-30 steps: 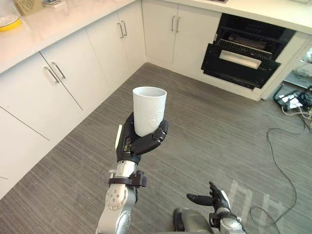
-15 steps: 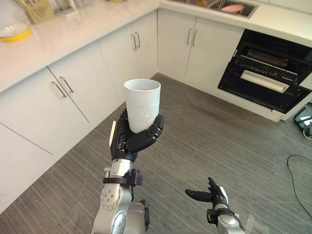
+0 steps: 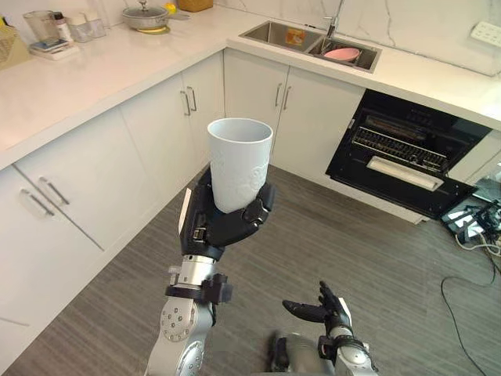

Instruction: Walk over to the sink, pick up the cup, carry it to the dishwasher, place the cup inside the dishwasher, then close the dishwasher door

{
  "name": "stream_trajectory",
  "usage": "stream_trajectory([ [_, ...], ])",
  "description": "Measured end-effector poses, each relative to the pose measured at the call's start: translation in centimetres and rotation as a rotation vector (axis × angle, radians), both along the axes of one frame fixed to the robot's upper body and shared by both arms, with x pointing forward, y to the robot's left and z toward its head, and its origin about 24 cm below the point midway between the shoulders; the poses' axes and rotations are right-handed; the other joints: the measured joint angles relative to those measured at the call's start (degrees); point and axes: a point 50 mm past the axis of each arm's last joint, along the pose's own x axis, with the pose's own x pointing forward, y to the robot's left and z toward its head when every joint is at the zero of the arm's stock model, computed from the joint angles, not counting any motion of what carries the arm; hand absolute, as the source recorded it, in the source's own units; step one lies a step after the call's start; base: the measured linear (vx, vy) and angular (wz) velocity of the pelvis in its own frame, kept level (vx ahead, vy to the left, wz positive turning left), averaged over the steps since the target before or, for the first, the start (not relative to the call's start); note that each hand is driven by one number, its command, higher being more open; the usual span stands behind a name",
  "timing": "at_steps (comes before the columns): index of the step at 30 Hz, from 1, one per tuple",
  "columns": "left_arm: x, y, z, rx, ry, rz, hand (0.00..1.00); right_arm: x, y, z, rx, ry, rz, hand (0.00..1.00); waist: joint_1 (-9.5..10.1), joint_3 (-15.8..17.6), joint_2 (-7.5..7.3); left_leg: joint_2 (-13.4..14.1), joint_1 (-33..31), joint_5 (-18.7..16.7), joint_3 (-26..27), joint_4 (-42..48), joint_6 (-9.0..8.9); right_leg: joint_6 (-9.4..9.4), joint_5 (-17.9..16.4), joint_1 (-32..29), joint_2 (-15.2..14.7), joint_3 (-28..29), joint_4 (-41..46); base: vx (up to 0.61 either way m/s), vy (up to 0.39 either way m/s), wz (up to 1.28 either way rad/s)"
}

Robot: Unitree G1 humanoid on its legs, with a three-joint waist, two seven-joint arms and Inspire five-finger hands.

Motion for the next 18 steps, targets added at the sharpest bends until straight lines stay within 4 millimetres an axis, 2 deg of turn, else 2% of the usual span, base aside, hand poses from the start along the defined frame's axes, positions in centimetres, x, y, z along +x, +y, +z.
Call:
stream_trajectory([
  [1,0.1,0.0,-0.6,-0.007,0.039,0.012,0.00,0.1,-0.3,0.1,-0.011,-0.002,0.007,1.00,-0.18,0.1,1.29,1.7,-1.7,1.7,0.0,6.4,-2.33,-0.77,-0.6,2.8,1.5,-0.9,-2.0,0.50,-0.098,0.04],
  [2,0.2,0.0,-0.8,-0.013,0.051,0.019,0.00,0.2,-0.3,0.2,-0.013,-0.006,0.014,1.00,-0.08,0.4,1.59,2.7,-3.5,3.5,-0.3,12.0,-3.30,-0.95,-0.7,4.7,2.2,-1.0,-3.6,0.60,-0.131,-0.06],
  [3,0.1,0.1,-1.0,-0.023,0.065,0.032,0.00,0.3,-0.2,0.4,-0.016,-0.022,0.025,1.00,0.23,0.7,1.73,4.6,-8.7,9.3,-1.6,25.4,-3.53,-1.17,-0.9,9.3,3.3,-0.5,-7.6,0.67,-0.112,-0.19],
  [4,0.1,0.1,-1.0,-0.030,0.066,0.035,0.00,0.3,0.0,0.6,-0.017,-0.035,0.030,1.00,1.04,1.0,1.83,6.7,-13.3,9.8,-1.8,36.4,-4.07,-1.22,-0.9,14.5,4.3,0.5,-11.4,0.64,-0.083,-0.21],
  [5,0.1,0.1,-1.0,-0.031,0.064,0.032,0.00,0.3,0.0,0.7,-0.018,-0.041,0.026,1.00,1.48,1.0,1.80,7.6,-15.2,9.3,-1.6,40.0,-3.82,-1.27,-0.9,16.7,4.6,0.9,-13.1,0.59,-0.046,-0.24],
  [6,-0.1,0.1,-0.8,-0.035,0.056,0.031,0.00,0.5,-0.1,1.0,-0.023,-0.061,0.019,1.00,2.21,1.3,1.34,8.8,-19.2,7.6,-1.1,43.6,-2.78,-1.57,-1.2,20.8,4.8,1.9,-16.2,0.36,-0.014,-0.27],
  [8,-0.3,0.3,-0.4,-0.041,0.036,0.041,0.00,1.2,-0.4,1.4,-0.035,-0.093,0.017,1.00,3.72,1.3,1.27,9.7,-24.5,4.8,-0.2,41.0,-1.93,-0.42,-2.4,24.5,4.5,4.1,-19.3,0.39,0.044,-0.47],
  [9,-0.3,0.5,-0.2,-0.042,0.027,0.047,0.00,1.6,-0.8,1.4,-0.051,-0.096,0.022,1.00,4.33,1.4,1.72,9.5,-27.6,3.9,-0.5,35.8,-1.56,0.38,-3.3,26.0,4.2,5.1,-20.1,0.43,0.156,-0.44],
  [11,-0.2,0.8,-0.3,-0.036,0.029,0.055,0.00,1.5,-1.0,1.1,-0.057,-0.077,0.024,1.00,4.42,1.7,1.28,6.2,-30.0,4.4,-2.1,24.0,-1.52,2.38,-5.4,27.7,1.9,6.0,-19.8,0.34,0.207,-0.25],
  [12,-0.2,0.9,-0.4,-0.034,0.031,0.059,0.00,1.2,-1.4,0.8,-0.065,-0.055,0.025,1.00,4.60,1.6,1.14,3.7,-30.0,7.3,-3.5,14.9,-1.55,3.73,-7.0,28.3,0.3,7.0,-19.4,0.35,0.286,-0.35],
  [13,-0.2,1.0,-0.4,-0.032,0.030,0.064,0.00,0.9,-1.9,0.4,-0.079,-0.022,0.028,1.00,4.71,1.6,1.47,1.7,-29.5,14.3,-5.4,6.2,-1.39,5.59,-9.1,28.9,-1.1,8.4,-18.5,0.37,0.311,-0.49],
  [14,-0.3,1.2,-0.5,-0.030,0.035,0.069,0.00,0.7,-2.0,0.2,-0.081,-0.003,0.028,1.00,4.96,1.5,1.50,1.2,-28.4,18.2,-5.3,5.3,-0.78,6.40,-9.8,29.4,-1.6,9.4,-18.1,0.43,0.335,-0.52],
  [15,-0.2,1.5,-0.6,-0.017,0.035,0.076,0.00,0.5,-1.5,-0.2,-0.067,0.016,0.024,1.00,4.95,1.3,0.31,-0.1,-27.8,17.9,-3.7,6.3,0.85,7.37,-10.6,29.8,-3.4,10.8,-18.0,0.54,0.390,-0.50],
  [16,-0.1,1.7,-0.4,-0.017,0.029,0.090,0.00,0.6,-1.2,-0.1,-0.060,0.013,0.027,1.00,4.62,1.4,-0.16,-0.2,-29.9,13.5,-2.5,12.2,2.70,8.09,-10.2,29.7,-4.5,13.1,-18.0,0.45,0.319,-0.44],
  [18,-0.2,1.7,-0.5,-0.010,0.039,0.092,0.00,0.7,-0.9,0.0,-0.052,0.005,0.024,1.00,5.00,1.8,-0.78,0.0,-29.5,9.2,-0.3,15.5,3.78,8.20,-10.3,29.3,-5.8,15.4,-15.3,0.39,0.298,-0.49],
])
